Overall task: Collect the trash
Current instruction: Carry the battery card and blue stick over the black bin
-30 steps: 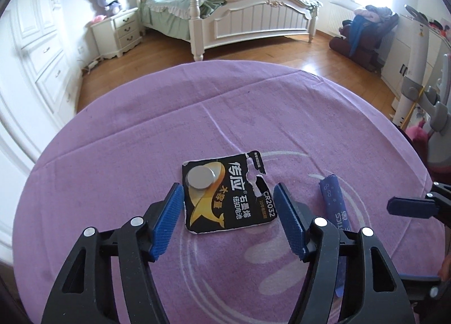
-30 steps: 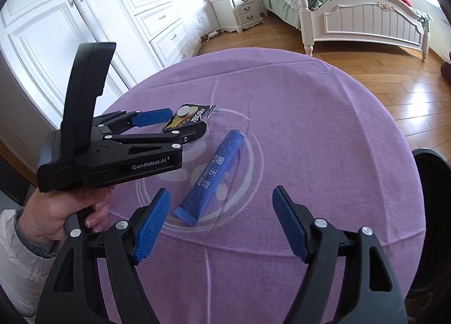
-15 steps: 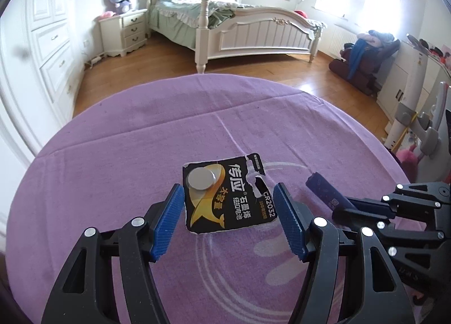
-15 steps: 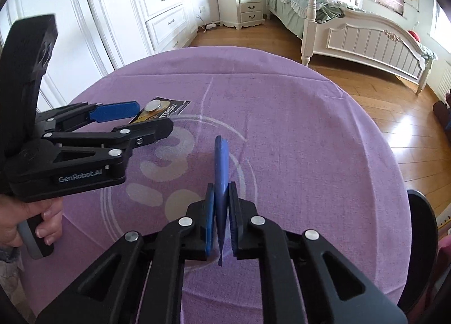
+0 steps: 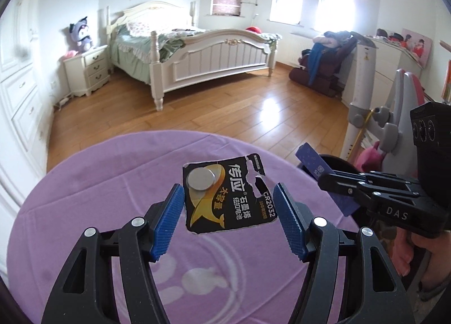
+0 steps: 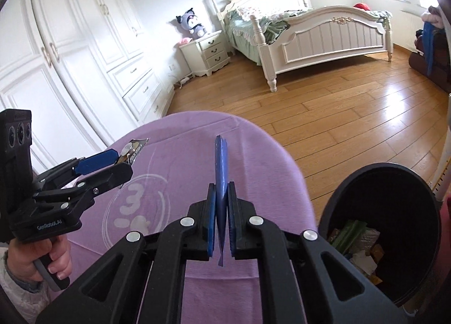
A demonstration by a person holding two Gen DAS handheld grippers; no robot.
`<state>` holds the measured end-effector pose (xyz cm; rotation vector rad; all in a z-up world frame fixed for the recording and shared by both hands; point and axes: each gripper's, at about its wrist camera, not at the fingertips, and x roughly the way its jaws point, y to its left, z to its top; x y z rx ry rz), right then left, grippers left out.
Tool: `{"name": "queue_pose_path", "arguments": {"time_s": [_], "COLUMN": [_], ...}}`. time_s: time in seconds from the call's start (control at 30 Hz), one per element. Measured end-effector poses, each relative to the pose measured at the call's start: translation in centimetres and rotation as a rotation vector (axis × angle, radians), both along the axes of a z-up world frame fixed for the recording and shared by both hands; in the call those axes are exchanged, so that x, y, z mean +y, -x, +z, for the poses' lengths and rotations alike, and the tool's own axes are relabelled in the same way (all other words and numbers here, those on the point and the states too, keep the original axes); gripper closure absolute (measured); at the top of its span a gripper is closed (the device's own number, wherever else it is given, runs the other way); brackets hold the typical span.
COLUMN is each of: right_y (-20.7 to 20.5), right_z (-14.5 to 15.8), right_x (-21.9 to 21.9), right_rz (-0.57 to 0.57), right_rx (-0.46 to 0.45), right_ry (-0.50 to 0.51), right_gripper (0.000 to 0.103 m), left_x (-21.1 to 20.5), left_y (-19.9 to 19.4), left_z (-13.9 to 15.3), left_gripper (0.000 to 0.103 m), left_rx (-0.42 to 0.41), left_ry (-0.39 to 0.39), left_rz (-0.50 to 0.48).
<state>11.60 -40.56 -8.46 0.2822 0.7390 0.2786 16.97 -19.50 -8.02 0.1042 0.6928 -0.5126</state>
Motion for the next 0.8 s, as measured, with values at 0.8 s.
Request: {"name": "queue_pose_path", "arguments": {"time_s": [0.8], "right_y": [3.9], "right_z": [-4.2], "right_x": [-15.2], "right_rz": [-0.317], "right_rx": [0.058], "right_ry": [0.029], "right_gripper": [0.095], "left_x": [-21.7], "left_y": [0.1], "left_z": [-5.1], "left_gripper": [0.058], "left_rx": [0.138], "left_ry": [0.023], "left_rz": [-0.309]}}
